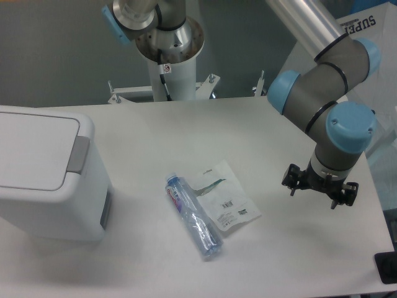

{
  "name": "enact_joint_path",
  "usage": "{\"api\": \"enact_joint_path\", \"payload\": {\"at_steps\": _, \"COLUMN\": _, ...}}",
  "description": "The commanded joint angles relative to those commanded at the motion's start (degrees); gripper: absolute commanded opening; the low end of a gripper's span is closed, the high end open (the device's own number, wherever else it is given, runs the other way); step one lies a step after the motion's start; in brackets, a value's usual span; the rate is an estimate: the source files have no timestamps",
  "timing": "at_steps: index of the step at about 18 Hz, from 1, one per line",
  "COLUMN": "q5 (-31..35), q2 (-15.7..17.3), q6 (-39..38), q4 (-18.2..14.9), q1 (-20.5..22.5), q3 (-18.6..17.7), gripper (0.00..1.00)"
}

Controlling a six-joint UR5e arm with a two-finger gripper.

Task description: Open the trash can

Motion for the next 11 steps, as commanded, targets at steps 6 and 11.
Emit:
{"api": "enact_joint_path", "payload": {"at_steps": 6, "q5": 0.00, "q2": 0.70, "q6": 0.26, "q4": 0.00, "q1": -0.53, "q3": -0.09, "gripper": 1.00}}
{"api": "enact_joint_path", "payload": {"at_steps": 11, "q5": -0.52, "q2": 0.88, "q6": 2.55, "q4": 0.18, "q1": -0.79, "q3": -0.44, "gripper": 1.00}}
